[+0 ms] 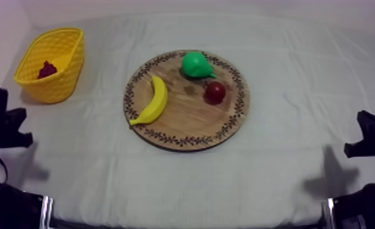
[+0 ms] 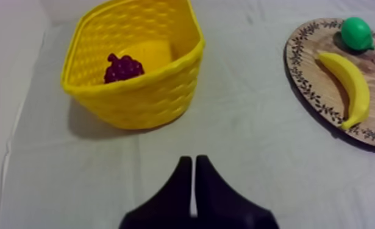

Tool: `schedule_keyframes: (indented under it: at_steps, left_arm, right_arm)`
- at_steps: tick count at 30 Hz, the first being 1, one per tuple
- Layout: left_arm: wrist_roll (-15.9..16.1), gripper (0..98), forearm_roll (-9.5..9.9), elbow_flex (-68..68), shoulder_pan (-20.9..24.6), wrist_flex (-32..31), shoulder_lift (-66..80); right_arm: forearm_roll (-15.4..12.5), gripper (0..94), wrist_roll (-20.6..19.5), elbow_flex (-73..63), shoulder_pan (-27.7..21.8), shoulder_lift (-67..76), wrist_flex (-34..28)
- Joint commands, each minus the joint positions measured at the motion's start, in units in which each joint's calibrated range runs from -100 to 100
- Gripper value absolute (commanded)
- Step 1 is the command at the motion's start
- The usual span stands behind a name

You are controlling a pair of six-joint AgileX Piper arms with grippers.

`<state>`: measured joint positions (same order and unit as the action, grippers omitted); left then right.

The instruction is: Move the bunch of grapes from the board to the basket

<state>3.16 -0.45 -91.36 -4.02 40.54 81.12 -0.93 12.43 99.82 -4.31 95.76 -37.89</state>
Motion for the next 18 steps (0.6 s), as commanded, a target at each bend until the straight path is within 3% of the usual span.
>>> schedule_keyframes:
  at_steps: [1, 2, 6, 8, 11, 18]
  left_arm:
    - [0.6, 0.0, -0.85, -2.7, -0.4, -0.6, 4.0]
    - [-0.2, 0.0, -1.16, -3.5, -0.6, -1.3, 5.1]
    - [-10.2, 0.1, 1.41, -5.5, -1.3, -2.9, 9.0]
    - [-13.2, 0.1, 1.98, -5.8, -1.4, -3.4, 11.0]
    - [-14.8, 0.1, 2.35, -6.9, -1.4, -4.9, 15.4]
    - [-14.7, 0.1, 2.6, -8.3, -0.7, -8.4, 18.6]
  right_arm:
    - [0.0, 0.3, 0.0, 0.0, 0.0, 0.0, 0.0]
    - [0.0, 0.3, 0.0, 0.0, 0.0, 0.0, 0.0]
    - [0.0, 0.3, 0.0, 0.0, 0.0, 0.0, 0.0]
    - [0.0, 0.3, 0.0, 0.0, 0.0, 0.0, 0.0]
    - [0.0, 0.3, 0.0, 0.0, 0.0, 0.0, 0.0]
    - [0.0, 0.3, 0.0, 0.0, 0.0, 0.0, 0.0]
